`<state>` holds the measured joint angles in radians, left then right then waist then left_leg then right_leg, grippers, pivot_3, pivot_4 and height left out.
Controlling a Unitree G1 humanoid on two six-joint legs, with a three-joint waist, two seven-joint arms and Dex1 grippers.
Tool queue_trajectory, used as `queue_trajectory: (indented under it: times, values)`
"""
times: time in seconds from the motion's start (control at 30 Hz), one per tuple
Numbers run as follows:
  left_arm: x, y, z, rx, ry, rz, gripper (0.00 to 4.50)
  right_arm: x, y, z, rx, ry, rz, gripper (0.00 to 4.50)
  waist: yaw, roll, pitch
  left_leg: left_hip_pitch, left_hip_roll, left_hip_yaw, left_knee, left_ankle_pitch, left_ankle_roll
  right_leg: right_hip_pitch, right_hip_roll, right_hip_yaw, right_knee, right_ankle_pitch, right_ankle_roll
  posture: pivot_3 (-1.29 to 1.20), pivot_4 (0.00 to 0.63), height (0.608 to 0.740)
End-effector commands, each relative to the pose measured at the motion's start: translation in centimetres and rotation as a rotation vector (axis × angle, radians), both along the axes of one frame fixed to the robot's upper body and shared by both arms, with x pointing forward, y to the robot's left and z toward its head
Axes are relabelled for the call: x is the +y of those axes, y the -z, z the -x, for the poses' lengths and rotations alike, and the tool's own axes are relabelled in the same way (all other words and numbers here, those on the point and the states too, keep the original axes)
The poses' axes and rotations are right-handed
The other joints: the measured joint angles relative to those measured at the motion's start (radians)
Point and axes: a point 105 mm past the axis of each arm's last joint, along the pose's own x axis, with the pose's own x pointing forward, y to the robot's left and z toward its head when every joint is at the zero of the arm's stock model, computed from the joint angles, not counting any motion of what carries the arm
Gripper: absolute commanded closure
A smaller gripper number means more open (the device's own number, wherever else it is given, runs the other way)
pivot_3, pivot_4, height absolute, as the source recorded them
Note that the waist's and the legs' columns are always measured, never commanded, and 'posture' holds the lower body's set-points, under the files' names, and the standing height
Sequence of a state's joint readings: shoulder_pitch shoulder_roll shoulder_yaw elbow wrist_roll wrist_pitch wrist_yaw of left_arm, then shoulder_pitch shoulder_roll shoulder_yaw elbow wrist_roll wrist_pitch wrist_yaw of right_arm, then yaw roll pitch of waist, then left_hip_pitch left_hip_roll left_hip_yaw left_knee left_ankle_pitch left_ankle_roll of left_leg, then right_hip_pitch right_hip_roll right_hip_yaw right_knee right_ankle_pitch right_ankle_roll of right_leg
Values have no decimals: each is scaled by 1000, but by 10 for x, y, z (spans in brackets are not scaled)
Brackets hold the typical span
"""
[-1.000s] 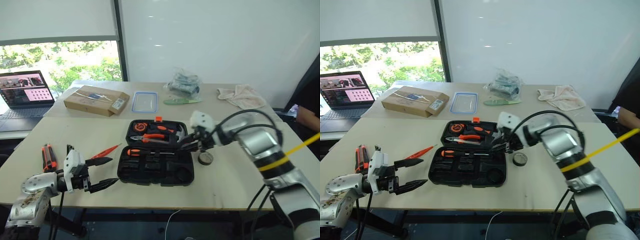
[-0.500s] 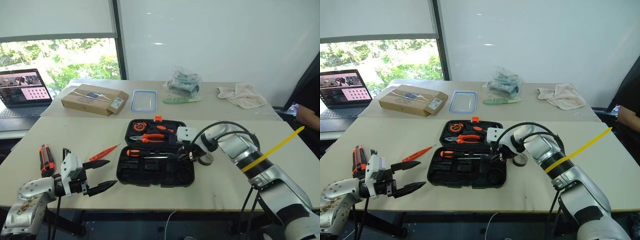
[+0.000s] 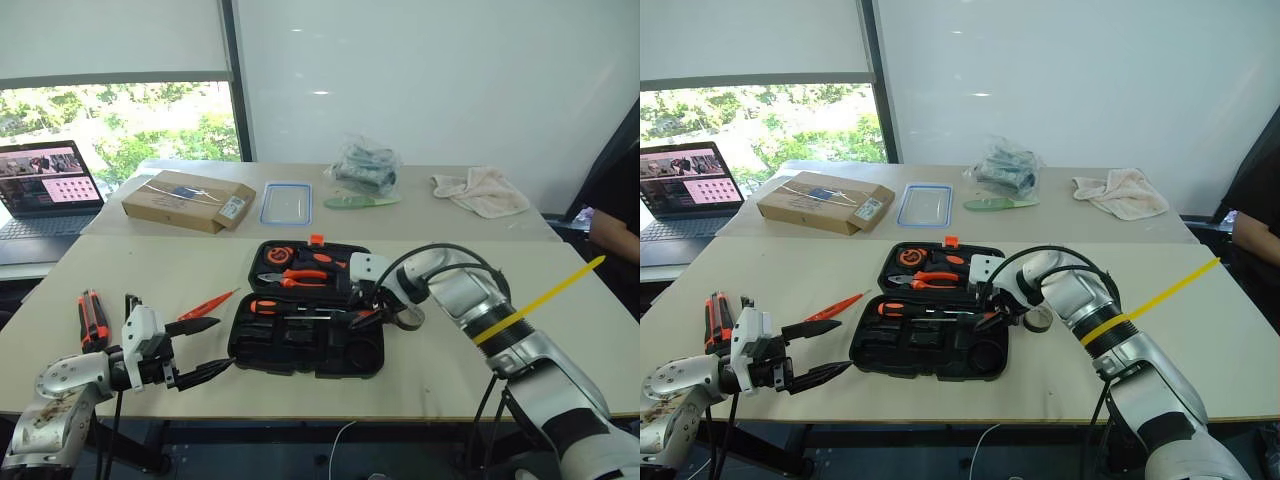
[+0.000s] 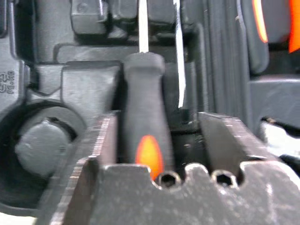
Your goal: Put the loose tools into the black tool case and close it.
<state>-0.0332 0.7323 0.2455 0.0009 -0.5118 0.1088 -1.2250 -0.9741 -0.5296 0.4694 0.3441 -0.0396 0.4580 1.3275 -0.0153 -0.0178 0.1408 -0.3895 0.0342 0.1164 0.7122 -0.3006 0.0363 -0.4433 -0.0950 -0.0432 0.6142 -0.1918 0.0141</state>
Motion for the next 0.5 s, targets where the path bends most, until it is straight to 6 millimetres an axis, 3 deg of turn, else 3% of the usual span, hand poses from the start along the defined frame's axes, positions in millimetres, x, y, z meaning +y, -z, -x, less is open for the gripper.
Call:
queue_trajectory:
  times: [0.03,0.17,0.3,0.5]
  values:
    - [4,-7,0,-41,-14,-10,0,-5,-40,-8,-91,-29,-97,659,-1,0,0,0,0,0,0,0,0,0,0,0,0,0,0,0,150,740]
    - [6,-8,0,-45,-23,-12,0,-17,-60,-9,-124,-51,-146,659,1,0,0,0,0,0,0,0,0,-1,0,0,-1,0,0,0,150,740]
    - [9,-8,1,-47,-33,-14,0,-37,-58,-6,-123,-34,-139,1684,2,0,0,0,0,0,0,0,0,0,0,0,-1,0,0,0,150,740]
    - [12,-6,0,-44,-43,-15,0,-59,-30,-3,-115,1,-38,3850,1,0,0,0,0,0,0,-1,1,0,-1,0,-2,0,0,0,150,740]
